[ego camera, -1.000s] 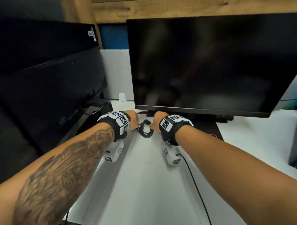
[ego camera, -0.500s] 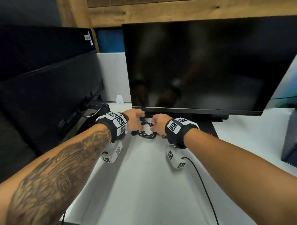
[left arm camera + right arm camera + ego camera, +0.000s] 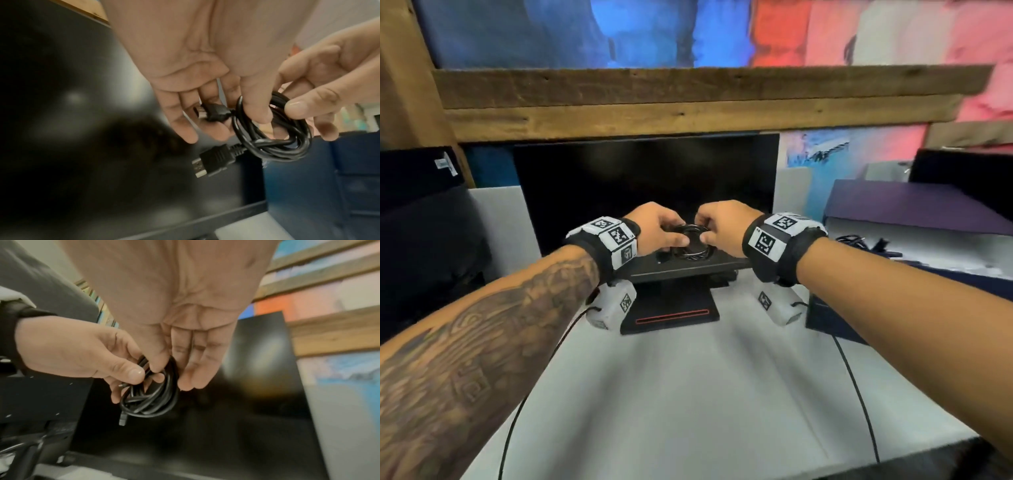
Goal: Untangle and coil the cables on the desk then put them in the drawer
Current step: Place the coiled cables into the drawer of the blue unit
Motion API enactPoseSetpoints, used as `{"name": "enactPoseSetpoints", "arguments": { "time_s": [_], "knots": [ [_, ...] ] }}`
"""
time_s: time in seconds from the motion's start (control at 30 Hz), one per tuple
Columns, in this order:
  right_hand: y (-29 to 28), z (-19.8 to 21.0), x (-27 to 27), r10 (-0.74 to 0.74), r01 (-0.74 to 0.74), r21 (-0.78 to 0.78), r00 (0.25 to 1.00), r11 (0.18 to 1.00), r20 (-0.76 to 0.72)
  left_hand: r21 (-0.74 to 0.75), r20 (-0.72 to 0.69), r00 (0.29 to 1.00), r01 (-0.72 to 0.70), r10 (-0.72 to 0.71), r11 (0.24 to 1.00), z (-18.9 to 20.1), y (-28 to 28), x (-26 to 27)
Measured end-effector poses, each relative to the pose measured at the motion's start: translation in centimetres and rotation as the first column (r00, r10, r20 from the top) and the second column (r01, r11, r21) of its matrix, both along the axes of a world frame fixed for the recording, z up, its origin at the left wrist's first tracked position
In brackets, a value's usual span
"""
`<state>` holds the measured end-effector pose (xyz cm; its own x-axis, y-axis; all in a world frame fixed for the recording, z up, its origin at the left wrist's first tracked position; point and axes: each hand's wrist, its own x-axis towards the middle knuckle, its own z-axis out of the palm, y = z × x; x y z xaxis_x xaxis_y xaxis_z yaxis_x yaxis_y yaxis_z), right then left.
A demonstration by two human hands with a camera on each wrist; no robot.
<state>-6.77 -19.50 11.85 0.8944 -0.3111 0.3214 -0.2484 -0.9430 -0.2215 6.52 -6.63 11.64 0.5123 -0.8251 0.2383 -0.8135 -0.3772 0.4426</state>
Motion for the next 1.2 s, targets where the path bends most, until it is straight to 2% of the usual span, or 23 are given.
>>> {"name": "enactPoseSetpoints", "arguments": {
  "time_s": [0.2, 0.33, 0.4, 0.5, 0.67, 0.77, 0.83, 0.9, 1.07, 1.2],
  "knots": [
    [-5.9, 5.3, -8.1, -0.142, 0.149, -0.090, 0.986, 0.985, 0.084, -0.176, -0.004, 0.986, 0.163, -0.166, 0.971, 4.4, -8.0, -6.4],
    [-9.4, 7.0, -13.7, -0.230, 0.237, -0.042, 0.965, 0.971, 0.125, -0.235, -0.104, 0.951, 0.262, -0.292, 0.936, 5.5, -12.7, -10.7],
    [-11.0, 7.2, -16.1, -0.269, 0.275, -0.035, 0.955, 0.961, 0.125, -0.208, -0.155, 0.939, 0.273, -0.307, 0.939, 5.5, -14.8, -12.6],
    [-12.9, 7.0, -18.7, -0.311, 0.315, -0.021, 0.944, 0.949, 0.113, -0.145, -0.105, 0.946, 0.290, -0.306, 0.946, 5.5, -17.4, -14.8],
    [-15.5, 7.1, -21.9, -0.381, 0.379, 0.033, 0.920, 0.925, 0.087, -0.101, -0.116, 0.941, 0.307, -0.318, 0.946, 5.9, -20.8, -18.0],
    [-17.1, 6.7, -22.9, -0.426, 0.411, 0.207, 0.904, 0.888, 0.031, -0.044, -0.084, 0.946, 0.312, -0.314, 0.949, 6.1, -22.1, -19.2],
    [-17.8, 6.3, -23.5, -0.448, 0.428, 0.374, 0.893, 0.823, -0.037, 0.069, 0.038, 0.954, 0.295, -0.298, 0.953, 6.2, -22.5, -19.7],
    [-18.1, 5.9, -24.0, -0.470, 0.457, 0.453, 0.878, 0.766, -0.091, 0.168, 0.126, 0.951, 0.260, -0.283, 0.951, 6.2, -22.6, -20.0],
    [-18.8, 5.3, -24.2, -0.511, 0.541, 0.460, 0.836, 0.704, -0.202, 0.296, 0.156, 0.948, 0.223, -0.278, 0.929, 5.8, -22.9, -19.7],
    [-19.0, 5.3, -24.0, -0.491, 0.583, 0.442, 0.812, 0.682, -0.315, 0.332, 0.066, 0.956, 0.249, -0.286, 0.910, 5.5, -23.2, -19.3]
  ]
}}
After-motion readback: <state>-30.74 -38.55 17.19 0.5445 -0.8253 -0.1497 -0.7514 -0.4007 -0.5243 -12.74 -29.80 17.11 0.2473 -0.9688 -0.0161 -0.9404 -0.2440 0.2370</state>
